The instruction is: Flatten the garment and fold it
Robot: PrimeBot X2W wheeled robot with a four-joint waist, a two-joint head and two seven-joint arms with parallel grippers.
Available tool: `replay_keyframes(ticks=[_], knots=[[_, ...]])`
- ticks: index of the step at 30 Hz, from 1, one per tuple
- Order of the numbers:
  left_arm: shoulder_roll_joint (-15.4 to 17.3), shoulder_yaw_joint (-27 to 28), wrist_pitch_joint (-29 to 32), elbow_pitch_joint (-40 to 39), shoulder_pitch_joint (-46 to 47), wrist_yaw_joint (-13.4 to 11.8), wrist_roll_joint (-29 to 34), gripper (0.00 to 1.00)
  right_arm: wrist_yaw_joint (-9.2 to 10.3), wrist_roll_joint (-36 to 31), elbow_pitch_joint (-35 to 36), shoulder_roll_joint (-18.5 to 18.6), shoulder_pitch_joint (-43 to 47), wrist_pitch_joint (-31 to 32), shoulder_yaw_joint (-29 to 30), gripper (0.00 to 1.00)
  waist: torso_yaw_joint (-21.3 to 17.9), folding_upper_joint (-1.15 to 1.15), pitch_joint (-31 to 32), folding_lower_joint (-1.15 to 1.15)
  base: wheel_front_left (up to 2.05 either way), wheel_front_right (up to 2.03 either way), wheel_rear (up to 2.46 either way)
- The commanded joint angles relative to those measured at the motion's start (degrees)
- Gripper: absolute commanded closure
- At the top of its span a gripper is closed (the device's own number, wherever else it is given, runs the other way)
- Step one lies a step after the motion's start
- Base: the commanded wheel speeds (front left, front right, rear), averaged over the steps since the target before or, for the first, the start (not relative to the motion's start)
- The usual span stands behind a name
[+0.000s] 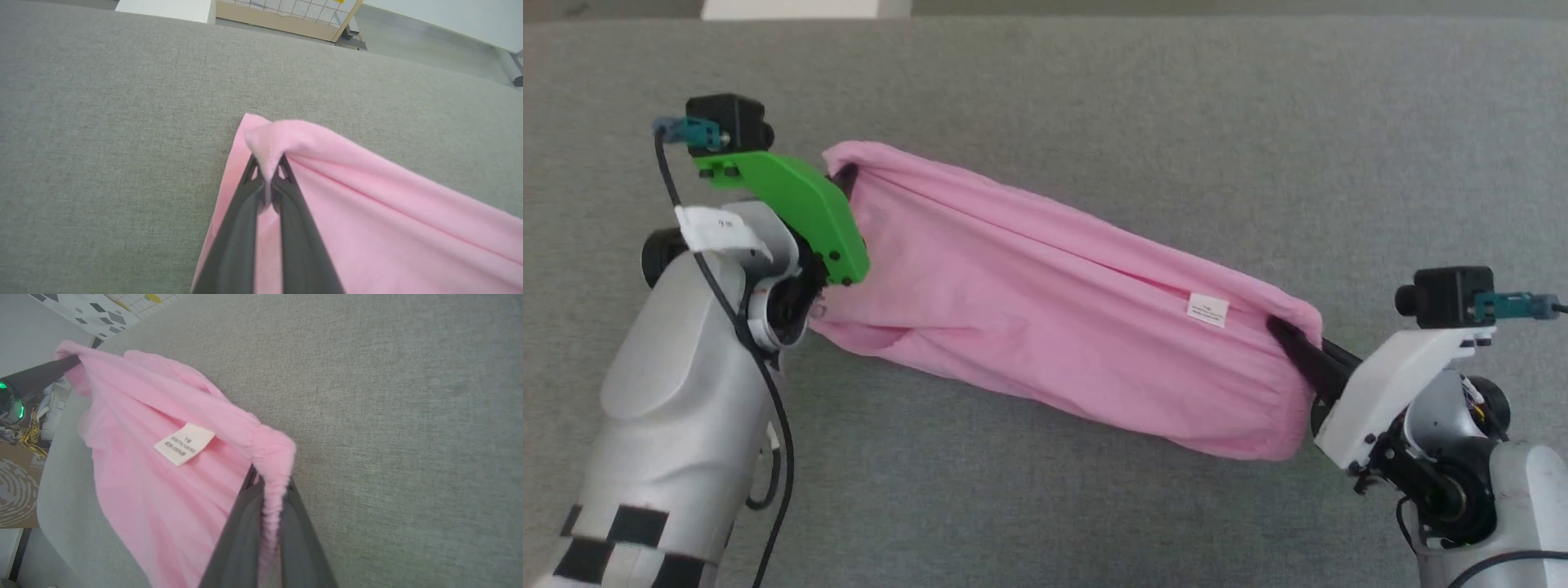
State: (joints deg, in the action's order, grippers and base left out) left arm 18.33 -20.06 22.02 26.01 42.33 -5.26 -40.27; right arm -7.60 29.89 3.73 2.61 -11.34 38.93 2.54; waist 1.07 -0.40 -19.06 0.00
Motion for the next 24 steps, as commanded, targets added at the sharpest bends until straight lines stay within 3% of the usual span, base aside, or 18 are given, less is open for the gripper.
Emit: replay_keyframes(ticks=[1,7,8,9,10,20,22,24], knots=[[0.66,0.29,-0.67,1.63,1.8,0.25,0.83,1.0,0.11,0.57,-0.47,0.29,-0.8,-0.52,-0.07,1.0,-3.02,0.4,-4.19,0.0,0.0,0.0,0.0],[0.65,0.0,-2.12,8.55,5.67,1.6,1.33,1.0,0.11,2.25,-1.11,0.28,-1.61,-1.15,-2.73,1.0,-4.01,0.4,-5.72,0.0,0.0,0.0,0.0],[0.52,0.17,-2.54,9.34,6.07,1.64,1.22,0.75,0.11,2.57,-1.08,0.28,-1.62,-1.17,-3.11,0.67,-4.05,0.4,-5.84,0.0,0.0,0.0,0.0],[0.45,0.2,-3.03,10.31,6.51,1.67,1.3,0.05,0.11,3.14,-0.93,0.28,-1.58,-1.11,-3.7,0.0,-4.07,0.4,-5.92,0.0,0.0,0.0,0.0],[0.4,0.16,-3.37,11.1,6.81,1.77,1.37,0.0,0.11,3.84,-0.83,0.28,-1.47,-1.15,-3.98,0.0,-4.07,0.4,-5.9,0.0,0.0,0.0,0.0],[0.09,2.95,-13.47,15.13,7.57,2.19,0.62,0.0,0.11,5.07,2.99,0.27,1.2,-5.49,-4.13,0.0,-2.98,0.4,-2.09,0.0,0.0,0.0,0.0],[0.53,3.74,-17.25,13.87,6.26,2.46,0.72,0.0,0.11,1.98,4.4,0.27,2.39,-6.65,-3.62,0.0,-2.71,0.4,-0.57,0.0,0.0,0.0,0.0],[1.09,3.85,-20.77,11.61,4.24,2.96,1.35,0.0,0.11,-6.23,6.53,0.37,3.91,-6.68,-2.86,0.0,-2.26,0.4,0.85,0.0,0.0,0.0,0.0]])
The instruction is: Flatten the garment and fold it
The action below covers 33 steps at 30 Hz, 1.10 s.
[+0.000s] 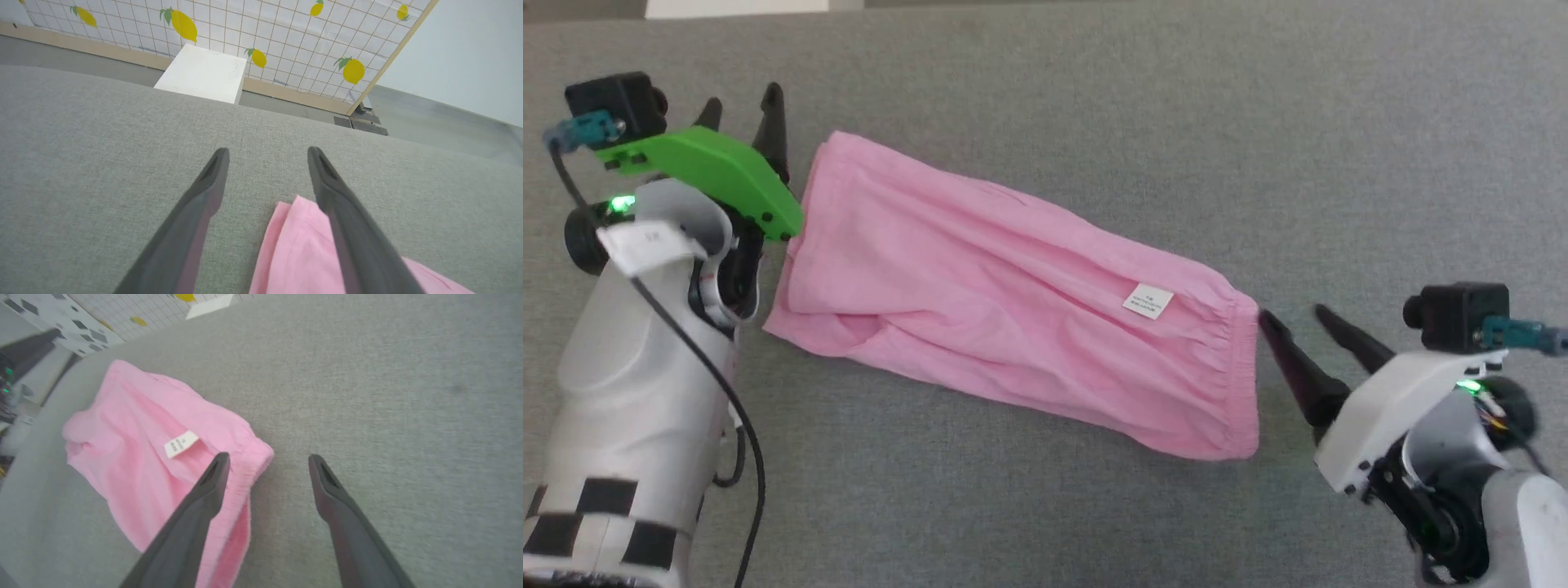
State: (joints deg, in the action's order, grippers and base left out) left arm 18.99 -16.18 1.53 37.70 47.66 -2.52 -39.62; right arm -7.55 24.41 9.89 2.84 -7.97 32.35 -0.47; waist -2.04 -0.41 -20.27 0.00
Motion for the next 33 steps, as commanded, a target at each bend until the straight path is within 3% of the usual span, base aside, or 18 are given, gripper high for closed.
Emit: replay_keyframes(ticks=[1,5,12,20,32,33], knots=[[1.12,-0.69,-2.11,-1.56,-2.53,0.47,1.9,0.0,0.06,-5.74,1.68,0.3,1.54,0.65,0.09,0.0,1.16,0.41,3.05,0.0,0.0,0.0,0.0],[3.17,-1.07,-9.41,-8.28,-8.74,-0.49,4.85,0.0,0.06,-12.29,5.65,0.09,5.56,5.65,0.4,0.0,2.08,0.41,5.63,0.0,0.0,0.0,0.0],[4.53,0.01,-14.63,-20.85,-22.77,-4.48,6.35,0.0,0.06,-12.04,6.18,0.05,9.34,11.51,-1.15,0.0,3.51,0.41,8.73,0.0,0.0,0.0,0.0],[4.25,1.08,-13.77,-30.57,-34.0,-8.74,4.75,0.0,0.06,-13.19,-3.8,0.05,4.13,11.17,-3.66,0.0,5.14,0.41,8.87,0.0,0.0,0.0,0.0],[3.9,-0.23,-11.96,-33.56,-36.6,-9.5,4.02,0.0,0.06,-15.44,-22.09,0.04,-3.66,9.88,-6.12,0.0,7.24,0.41,7.52,0.0,0.0,0.0,0.0],[3.89,-0.37,-11.85,-33.44,-36.53,-9.37,3.97,0.0,0.06,-15.22,-22.64,0.04,-3.85,9.99,-6.37,0.63,7.27,0.41,7.56,0.0,0.0,0.0,0.0]])
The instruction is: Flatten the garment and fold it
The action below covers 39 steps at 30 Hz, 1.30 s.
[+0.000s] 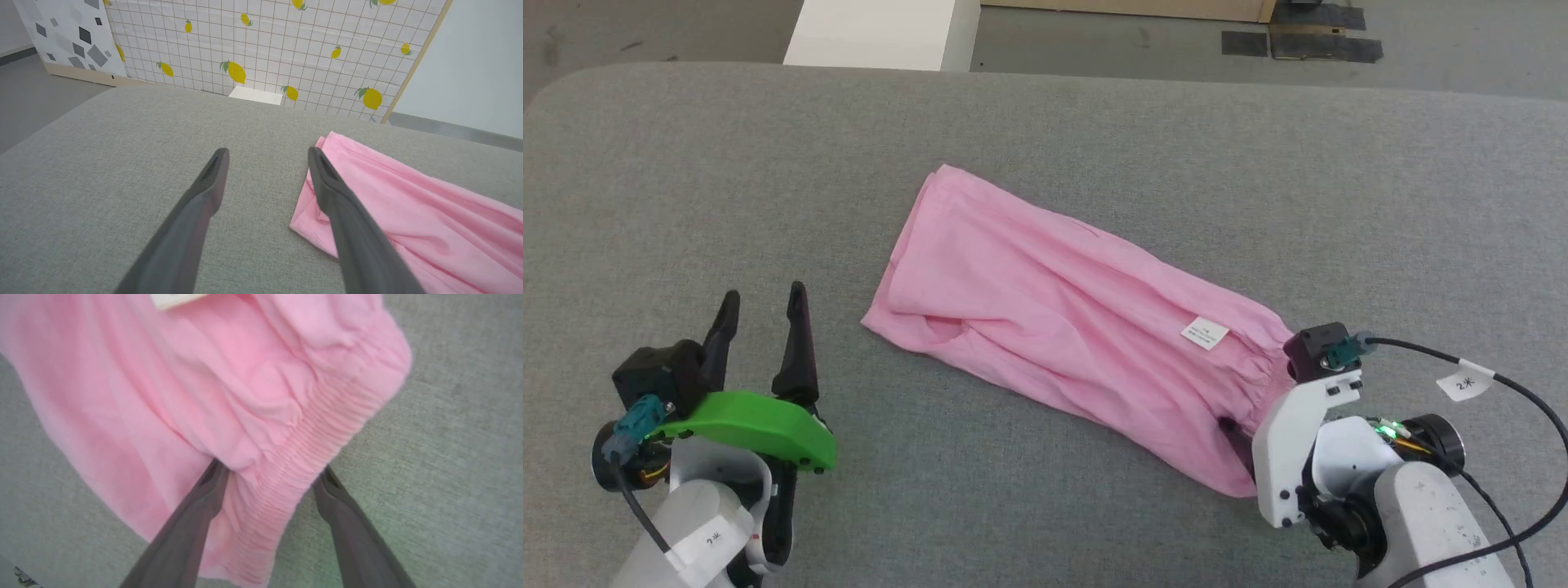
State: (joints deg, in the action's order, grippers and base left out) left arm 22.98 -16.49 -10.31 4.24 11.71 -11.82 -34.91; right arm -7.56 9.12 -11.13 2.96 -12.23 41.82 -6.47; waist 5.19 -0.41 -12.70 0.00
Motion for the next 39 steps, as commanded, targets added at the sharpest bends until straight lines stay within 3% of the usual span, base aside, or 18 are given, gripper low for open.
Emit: replay_keyframes(ticks=[1,8,17,23,28,30,31,39], knots=[[-0.06,-0.28,0.43,0.27,-0.53,0.14,-0.94,0.0,0.08,0.26,-2.01,-0.08,0.18,0.51,-0.67,0.99,0.03,0.41,0.06,0.0,0.0,0.0,0.0],[-0.67,-2.19,8.38,1.66,2.49,0.15,-3.37,0.0,0.08,1.31,-0.82,-0.08,-1.1,-0.85,-0.2,1.0,-0.84,0.41,0.28,0.0,0.0,0.0,0.0],[-1.54,-8.09,35.65,8.83,16.77,-4.79,-6.18,0.0,0.08,2.2,2.08,-0.08,-2.12,-0.88,-1.42,1.0,-3.34,0.41,-1.96,0.0,0.0,0.0,0.0],[0.08,-12.35,46.44,16.31,22.61,-7.41,-3.35,0.0,0.08,3.15,2.75,-0.08,-2.67,-0.84,-2.68,1.0,-5.22,0.41,-3.78,0.0,0.0,0.0,0.0],[0.78,-13.37,51.44,20.37,22.54,-8.91,-3.55,0.0,0.08,3.44,2.83,-0.08,-3.24,-1.16,-3.07,1.0,-5.98,0.41,-4.56,0.0,0.0,0.0,0.0],[0.48,-13.15,52.52,20.69,21.9,-8.82,-4.66,0.94,0.08,3.54,2.87,-0.08,-3.37,-1.42,-2.97,1.0,-5.89,0.41,-4.76,0.0,0.0,0.0,0.0],[0.27,-12.93,53.03,20.88,21.43,-8.57,-5.48,1.0,0.08,3.63,2.87,-0.08,-3.43,-1.58,-2.9,1.0,-5.78,0.41,-4.79,0.0,0.0,0.0,0.0],[-1.04,-7.13,47.98,18.5,18.46,-5.56,-11.91,1.0,0.08,4.35,2.25,-0.08,-3.73,-1.76,-0.89,1.0,-4.16,0.41,-2.95,0.0,0.0,0.0,0.0]])
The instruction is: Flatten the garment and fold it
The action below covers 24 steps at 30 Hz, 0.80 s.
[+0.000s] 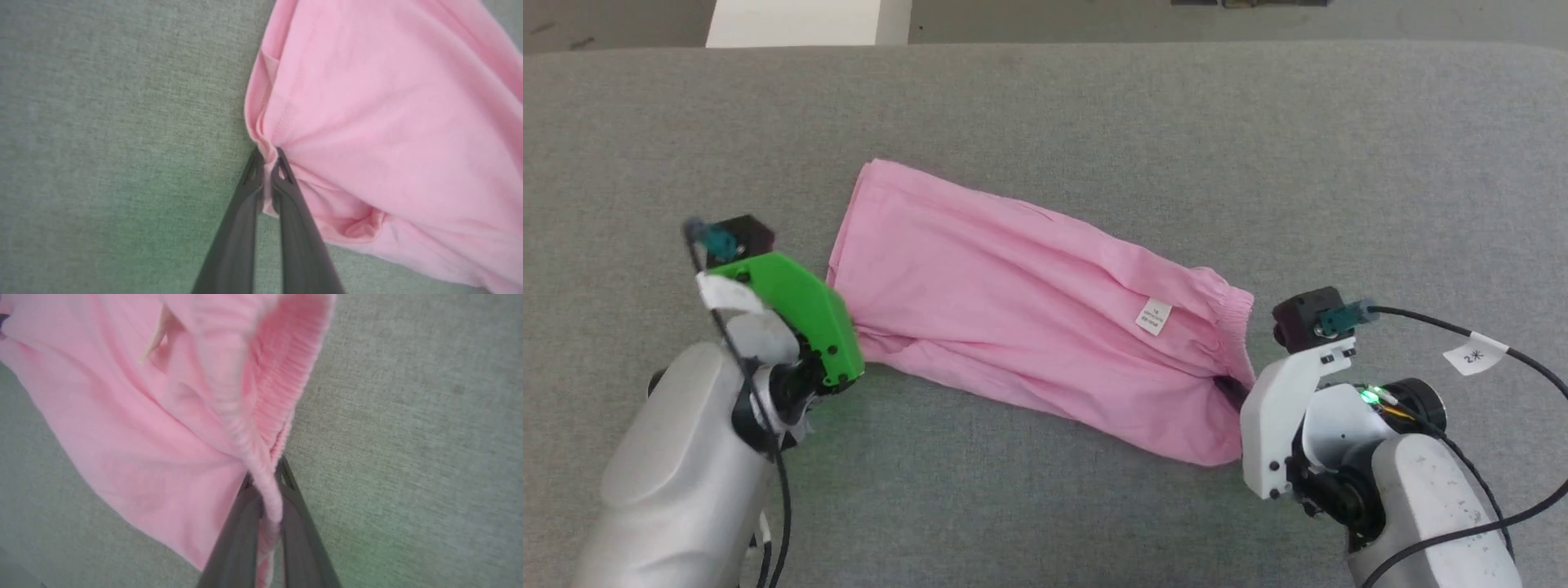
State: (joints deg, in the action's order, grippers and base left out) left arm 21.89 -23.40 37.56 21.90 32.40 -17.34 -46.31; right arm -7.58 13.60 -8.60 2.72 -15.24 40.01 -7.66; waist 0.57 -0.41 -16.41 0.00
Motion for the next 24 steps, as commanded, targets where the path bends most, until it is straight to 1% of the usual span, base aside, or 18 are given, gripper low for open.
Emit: replay_keyframes(ticks=[1,3,5,7,9,12,15,17,18,19,20,21,24], knots=[[0.07,1.06,-1.05,0.07,-3.13,0.19,-1.52,1.0,0.09,0.11,-0.31,0.16,-0.75,0.37,0.96,1.0,0.63,0.41,1.28,0.0,0.0,0.0,0.0],[0.38,3.08,-3.08,-1.63,-5.03,0.67,-2.99,1.0,0.09,-0.11,-0.14,0.27,-0.83,1.16,2.27,1.0,1.05,0.41,2.25,0.0,0.0,0.0,0.0],[0.55,4.66,-4.71,-3.9,-7.35,0.95,-4.23,1.0,0.09,0.64,0.18,1.14,-0.66,2.41,3.16,1.0,1.59,0.41,3.33,0.0,0.0,0.0,0.0],[0.27,6.0,-5.98,-6.72,-9.9,1.22,-5.67,1.0,0.09,1.55,0.72,3.2,-0.42,3.85,3.2,1.0,2.24,0.41,4.24,0.0,0.0,0.0,0.0],[0.23,7.26,-7.4,-9.73,-13.01,1.01,-6.63,1.0,0.09,3.88,0.95,4.94,-0.03,5.45,3.41,1.0,2.69,0.41,5.25,0.0,0.0,0.0,0.0],[-0.31,8.94,-9.2,-14.55,-18.19,0.08,-8.08,1.0,0.09,7.1,1.31,7.7,0.45,7.88,3.02,1.0,3.34,0.41,6.5,0.0,0.0,0.0,0.0],[-0.96,9.53,-9.98,-19.15,-24.01,-1.46,-9.01,1.0,0.09,8.25,0.78,11.16,0.87,10.45,2.96,1.0,3.99,0.41,7.62,0.0,0.0,0.0,0.0],[-1.3,9.26,-9.99,-21.13,-27.45,-2.61,-9.19,1.0,0.09,8.37,0.16,12.68,1.26,11.88,3.02,1.0,4.42,0.41,8.19,0.0,0.0,0.0,0.0],[-2.09,7.82,-8.94,-22.22,-30.89,-3.26,-9.73,1.0,0.09,8.85,-0.47,13.43,2.09,13.05,2.8,1.0,5.04,0.41,8.76,0.0,0.0,0.0,0.0],[-2.36,7.41,-8.72,-22.26,-31.67,-3.34,-9.88,1.0,0.09,9.14,-0.57,13.2,2.42,13.22,2.66,1.0,5.07,0.41,8.87,0.0,0.0,0.0,0.0],[-2.59,7.14,-8.59,-22.24,-32.06,-3.22,-10.08,0.58,0.09,9.33,-0.62,12.96,2.68,13.2,2.59,0.76,5.09,0.41,8.94,0.0,0.0,0.0,0.0],[-2.92,6.93,-8.61,-22.12,-32.32,-3.02,-10.29,0.0,0.09,9.44,-0.65,12.68,3.05,13.0,2.51,0.0,5.11,0.41,9.09,0.0,0.0,0.0,0.0],[-3.21,6.86,-9.04,-22.33,-32.29,-2.99,-10.2,0.0,0.09,9.87,-0.65,11.77,4.17,12.08,2.59,0.0,4.95,0.41,9.72,0.0,0.0,0.0,0.0]])
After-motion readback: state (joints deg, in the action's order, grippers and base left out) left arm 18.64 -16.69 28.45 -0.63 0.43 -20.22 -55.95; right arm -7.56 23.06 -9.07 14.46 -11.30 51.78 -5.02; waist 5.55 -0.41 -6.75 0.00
